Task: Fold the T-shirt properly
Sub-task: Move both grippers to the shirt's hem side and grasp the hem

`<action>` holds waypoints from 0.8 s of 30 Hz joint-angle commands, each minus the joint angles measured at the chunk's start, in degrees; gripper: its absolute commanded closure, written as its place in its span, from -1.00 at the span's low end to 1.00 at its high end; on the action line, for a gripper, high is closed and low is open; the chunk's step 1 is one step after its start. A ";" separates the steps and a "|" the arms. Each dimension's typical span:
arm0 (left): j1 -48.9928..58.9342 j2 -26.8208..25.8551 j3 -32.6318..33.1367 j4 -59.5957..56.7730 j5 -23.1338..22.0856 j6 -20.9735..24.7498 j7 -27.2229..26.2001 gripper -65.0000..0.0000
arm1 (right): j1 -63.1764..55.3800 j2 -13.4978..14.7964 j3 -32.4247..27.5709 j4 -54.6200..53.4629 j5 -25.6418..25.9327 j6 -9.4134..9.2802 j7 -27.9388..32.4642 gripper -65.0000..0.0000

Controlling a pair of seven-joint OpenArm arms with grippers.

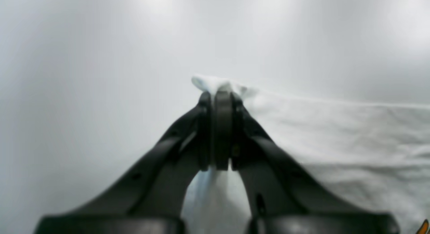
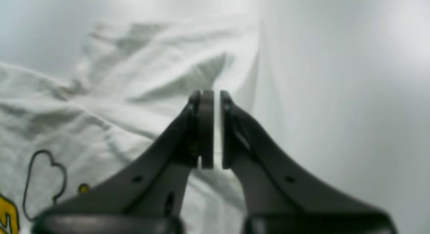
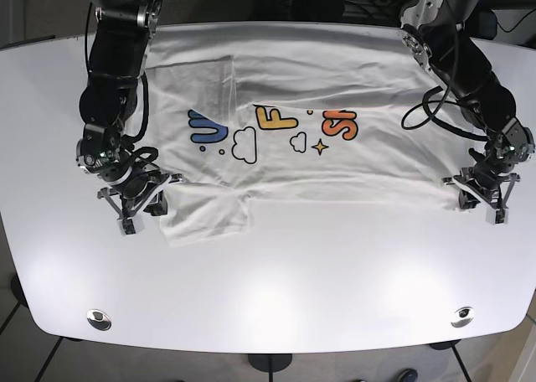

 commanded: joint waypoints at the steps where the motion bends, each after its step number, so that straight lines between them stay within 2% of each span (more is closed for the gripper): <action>1: -1.03 -0.67 -1.48 3.76 -0.31 0.12 2.08 0.99 | -1.17 0.62 0.16 6.53 0.46 0.34 -1.45 0.94; 4: 0.64 -0.06 -3.41 7.01 -0.31 0.12 4.63 0.99 | -4.78 0.71 0.16 13.39 0.10 0.34 -3.30 0.94; 6: 1.70 -0.06 -3.33 7.63 -0.31 0.12 4.63 0.99 | -5.13 0.62 0.25 12.95 0.02 0.08 -3.12 0.92; 7: 1.96 -0.06 -3.33 7.45 -0.31 0.12 4.63 0.99 | -5.04 0.71 0.25 11.37 0.02 -0.71 -2.86 0.86; 8: 2.14 -0.06 -3.33 7.45 -0.31 0.12 4.63 0.99 | -3.90 0.80 0.16 9.70 0.10 -1.59 -2.15 0.73; 9: 2.14 -0.06 -3.33 7.45 -0.31 0.12 4.63 0.99 | -2.14 0.89 0.07 6.27 0.10 -2.20 -0.57 0.41; 13: 2.14 -0.06 -3.33 7.36 -0.31 0.12 4.63 0.99 | 3.75 0.98 -0.02 -7.89 0.10 -2.12 4.79 -0.60; 14: 2.14 -0.06 -3.33 7.36 -0.31 0.12 4.63 0.99 | 5.51 0.98 -0.11 -11.93 0.10 -2.12 6.81 -0.62; 18: 2.14 -0.06 -3.33 7.36 -0.31 0.12 4.63 0.99 | 8.15 0.80 -0.28 -18.96 0.37 -2.03 8.22 -0.43; 20: 2.05 -0.06 -3.33 7.36 -0.31 0.12 4.63 0.99 | 8.15 0.45 -0.28 -20.10 0.46 -2.03 8.31 -0.20; 22: 2.05 -0.06 -3.33 7.36 -0.31 0.12 4.63 0.99 | 7.88 -1.40 -0.19 -20.28 0.10 -2.03 8.31 0.33; 24: 1.96 -0.06 -3.33 7.36 -0.31 0.12 4.63 0.99 | 7.88 -1.57 -0.19 -20.28 0.10 -2.12 8.31 0.95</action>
